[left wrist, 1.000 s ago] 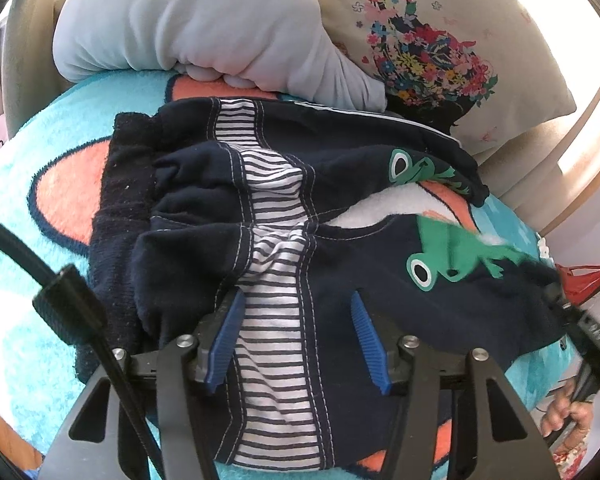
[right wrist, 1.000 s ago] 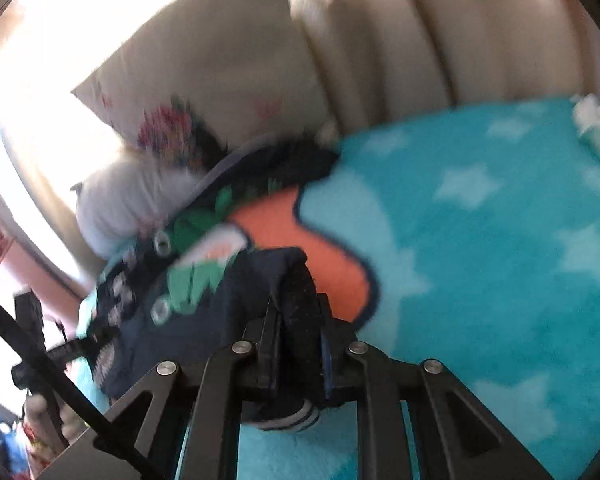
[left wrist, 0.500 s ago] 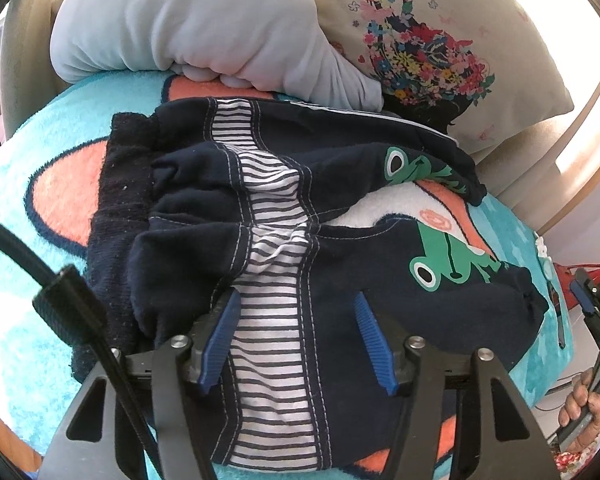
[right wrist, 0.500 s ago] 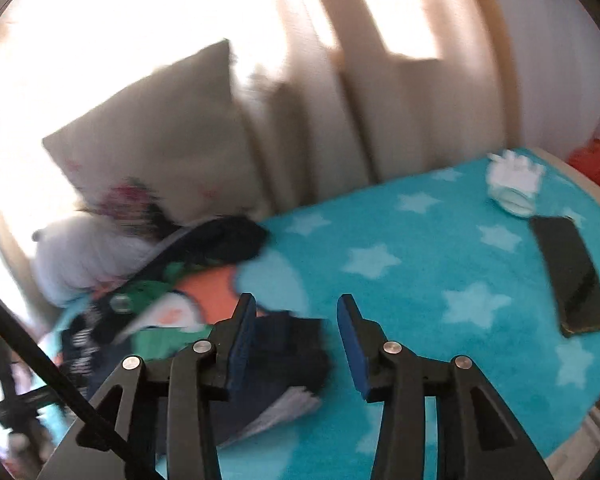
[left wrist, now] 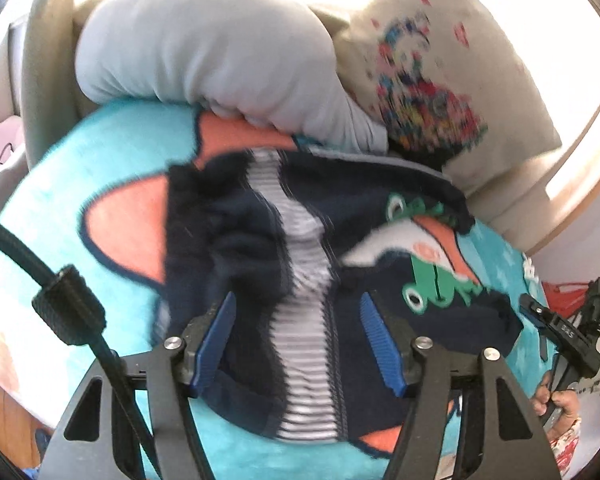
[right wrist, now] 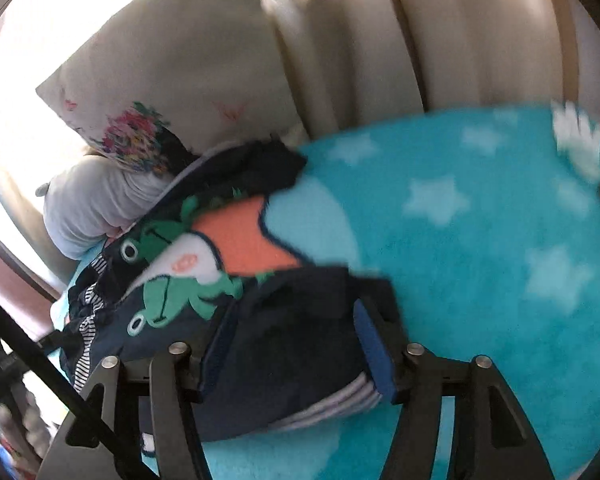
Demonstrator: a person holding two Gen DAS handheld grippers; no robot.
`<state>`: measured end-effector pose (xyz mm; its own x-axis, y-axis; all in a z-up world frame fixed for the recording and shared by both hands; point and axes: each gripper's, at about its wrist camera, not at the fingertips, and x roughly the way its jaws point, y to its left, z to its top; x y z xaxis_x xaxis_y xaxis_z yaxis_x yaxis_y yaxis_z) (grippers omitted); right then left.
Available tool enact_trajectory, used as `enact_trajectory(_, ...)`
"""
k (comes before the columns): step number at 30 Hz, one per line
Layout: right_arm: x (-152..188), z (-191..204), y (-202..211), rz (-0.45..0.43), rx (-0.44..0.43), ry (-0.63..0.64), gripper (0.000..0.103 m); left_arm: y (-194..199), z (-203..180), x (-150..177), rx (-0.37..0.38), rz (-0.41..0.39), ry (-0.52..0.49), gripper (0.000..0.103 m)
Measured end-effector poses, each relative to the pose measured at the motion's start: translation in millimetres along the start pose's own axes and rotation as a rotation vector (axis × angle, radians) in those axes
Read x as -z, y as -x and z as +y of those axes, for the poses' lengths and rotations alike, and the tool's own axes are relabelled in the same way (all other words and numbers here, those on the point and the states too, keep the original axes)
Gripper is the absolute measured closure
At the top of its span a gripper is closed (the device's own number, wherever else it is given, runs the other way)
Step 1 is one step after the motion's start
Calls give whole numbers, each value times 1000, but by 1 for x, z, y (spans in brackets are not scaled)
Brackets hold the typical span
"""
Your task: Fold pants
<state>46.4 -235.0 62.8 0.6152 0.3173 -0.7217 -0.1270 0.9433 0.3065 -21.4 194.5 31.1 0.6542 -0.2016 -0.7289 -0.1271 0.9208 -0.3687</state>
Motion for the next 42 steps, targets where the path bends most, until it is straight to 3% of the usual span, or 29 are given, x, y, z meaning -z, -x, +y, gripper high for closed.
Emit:
enact_trajectory(5, -39, 29, -15, 19, 24, 147, 27, -4, 15, -35, -98, -11, -30, 36)
enact_trajectory(11, -88, 19, -79, 75, 56, 110, 26, -44, 39, -92, -102, 91, 28, 35)
enact_trajectory(16, -107, 48, -104, 60, 84, 323, 26, -77, 21, -124, -143, 136, -90, 35)
enact_trajectory(22, -122, 68, -151, 114, 97, 468, 26, -127, 2, -137, -96, 233, -187, 35)
enact_trajectory(29, -137, 62, -186, 132, 65, 442, 26, -170, -13, -139, -78, 316, -273, 34)
enact_trajectory(33, -137, 60, -193, 129, 28, 442, 25, -177, -22, -140, -102, 314, -305, 33)
enact_trajectory(34, -137, 60, -194, 144, 12, 441, 27, -176, -23, -139, -114, 312, -305, 42)
enact_trajectory(35, -136, 60, -195, 157, 1, 436, 34, -176, -25, -139, -126, 309, -309, 64)
enact_trajectory(36, -136, 59, -195, 170, -9, 432, 62, -174, -28, -139, -136, 305, -316, 77)
enact_trajectory(37, -135, 59, -195, 183, -24, 427, 76, -171, -29, -138, -119, 311, -312, 91)
enact_trajectory(39, -134, 63, -190, 182, -14, 438, 84, -164, -34, -137, -120, 296, -312, 94)
enact_trajectory(42, -133, 72, -175, 150, 15, 475, 85, -153, -40, -134, -124, 265, -301, 95)
